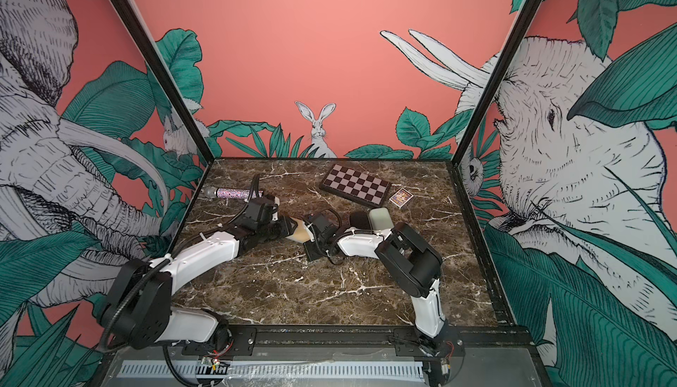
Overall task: Put umbrellas into zippered umbrella sleeves
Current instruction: Zip the zipper on the umbrella sleeve.
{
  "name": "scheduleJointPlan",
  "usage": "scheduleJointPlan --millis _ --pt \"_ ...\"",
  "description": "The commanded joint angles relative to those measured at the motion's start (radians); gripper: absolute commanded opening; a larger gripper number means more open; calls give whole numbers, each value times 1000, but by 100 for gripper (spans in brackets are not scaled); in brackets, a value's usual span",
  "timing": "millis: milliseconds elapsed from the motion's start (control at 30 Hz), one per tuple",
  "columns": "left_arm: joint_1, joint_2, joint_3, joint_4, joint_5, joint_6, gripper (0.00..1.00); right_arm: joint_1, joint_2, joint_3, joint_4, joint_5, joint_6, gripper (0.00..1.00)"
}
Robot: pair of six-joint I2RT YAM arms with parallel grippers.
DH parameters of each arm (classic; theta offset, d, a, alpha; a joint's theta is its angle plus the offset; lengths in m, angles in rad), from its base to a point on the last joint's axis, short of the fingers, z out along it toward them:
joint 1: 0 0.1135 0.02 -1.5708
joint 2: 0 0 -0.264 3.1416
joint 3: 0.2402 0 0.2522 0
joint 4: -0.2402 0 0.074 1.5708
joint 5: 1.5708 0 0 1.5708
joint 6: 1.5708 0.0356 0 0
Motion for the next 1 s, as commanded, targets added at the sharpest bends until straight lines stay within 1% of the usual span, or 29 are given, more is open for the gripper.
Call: scheduleJointPlan --millis 0,67,233,267,367,467,567,633,700,767,867,967 --pt "-3 72 45 100 22 21 34 1 -8 -12 16 9 26 0" --pt "-2 125 51 103 35 26 29 0 -9 -14 19 12 31 0" --pt "0 214 -32 151 58 34 11 -14 -26 -37 15 24 31 0" --pt "1 231 -49 147 51 39 9 -21 -33 -48 15 23 31 0" --pt "19 283 -73 115 50 54 6 -52 -64 -90 0 27 22 0" --pt "54 309 -98 96 77 54 1 -104 -105 -138 -38 53 -11 0" --pt "65 322 -106 68 78 68 0 -158 -128 -165 -69 75 -54 0" --pt "65 341 -103 52 84 71 0 -172 -120 -144 -116 119 -104 0" --pt "67 370 -97 42 89 71 0 -179 -98 -95 -197 207 -179 0" --pt "67 392 -87 35 99 70 0 -194 -84 -63 -236 286 -228 0" --pt "69 410 -77 21 100 75 0 -226 -83 -25 -222 337 -266 0" --pt "67 435 -60 3 100 79 0 -254 -72 27 -201 340 -287 0"
